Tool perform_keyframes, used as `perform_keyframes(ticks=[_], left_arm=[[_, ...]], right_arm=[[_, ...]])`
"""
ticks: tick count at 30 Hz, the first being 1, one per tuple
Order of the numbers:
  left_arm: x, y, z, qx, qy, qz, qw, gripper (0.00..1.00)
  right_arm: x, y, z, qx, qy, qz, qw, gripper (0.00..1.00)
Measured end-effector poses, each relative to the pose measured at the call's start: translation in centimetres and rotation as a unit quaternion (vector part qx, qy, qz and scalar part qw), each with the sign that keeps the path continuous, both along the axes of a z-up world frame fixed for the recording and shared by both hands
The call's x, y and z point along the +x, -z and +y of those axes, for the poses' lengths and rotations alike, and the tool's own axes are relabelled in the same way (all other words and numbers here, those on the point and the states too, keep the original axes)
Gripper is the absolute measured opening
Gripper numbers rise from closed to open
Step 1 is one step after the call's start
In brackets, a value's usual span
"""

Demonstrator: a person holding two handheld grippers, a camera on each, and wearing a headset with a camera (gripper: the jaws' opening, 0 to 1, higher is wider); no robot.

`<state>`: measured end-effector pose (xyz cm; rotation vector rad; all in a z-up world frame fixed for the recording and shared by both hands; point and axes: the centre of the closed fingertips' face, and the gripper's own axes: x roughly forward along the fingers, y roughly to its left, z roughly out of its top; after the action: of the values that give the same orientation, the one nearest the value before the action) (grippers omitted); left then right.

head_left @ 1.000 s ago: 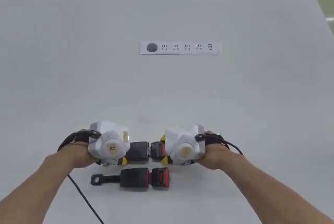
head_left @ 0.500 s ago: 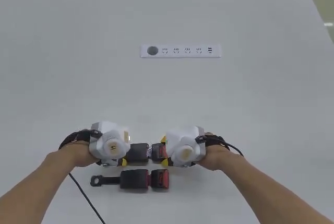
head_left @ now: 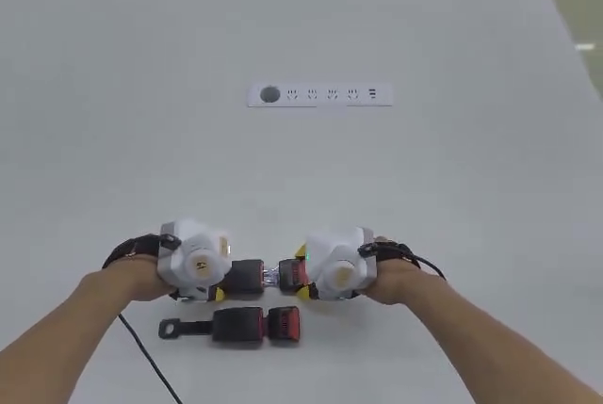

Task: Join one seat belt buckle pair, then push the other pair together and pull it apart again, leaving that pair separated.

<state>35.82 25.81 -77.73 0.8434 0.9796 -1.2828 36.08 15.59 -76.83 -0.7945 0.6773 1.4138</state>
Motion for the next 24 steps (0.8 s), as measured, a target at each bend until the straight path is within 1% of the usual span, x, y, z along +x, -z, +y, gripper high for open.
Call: perform_keyframes(ticks=[7,12,14,16,24], left_arm=[[0.0,-0.3,-0.1,0.003,-0.003,-0.001,1.0000,0.31],[0.2,0.0,0.0,0.008,-0.003,-0.001,1.0000,0.31],[0.2,0.2,0.0,0.009,-0.003,-0.001,1.0000,0.31],[0.1,0.1,0.0,0.008,-0.004,-0.001,1.0000,0.31],[-0.1,-0.3,-0.3,0.005,-0.007,-0.002,1.0000,0.31]], right_arm=[[0.4,0.4,-1.2,-0.010,0.005,-0.001,0.9999,0.28],[0.6,0.3,-2.2,-0.018,0.011,-0.001,0.9998,0.28],[0.4,0.2,-2.7,-0.021,0.012,0.000,0.9997,0.28],[0.7,0.4,-3.2,-0.025,0.010,0.001,0.9996,0.29],[0.3,0.3,-4.7,-0.034,0.015,0.000,0.9993,0.29]])
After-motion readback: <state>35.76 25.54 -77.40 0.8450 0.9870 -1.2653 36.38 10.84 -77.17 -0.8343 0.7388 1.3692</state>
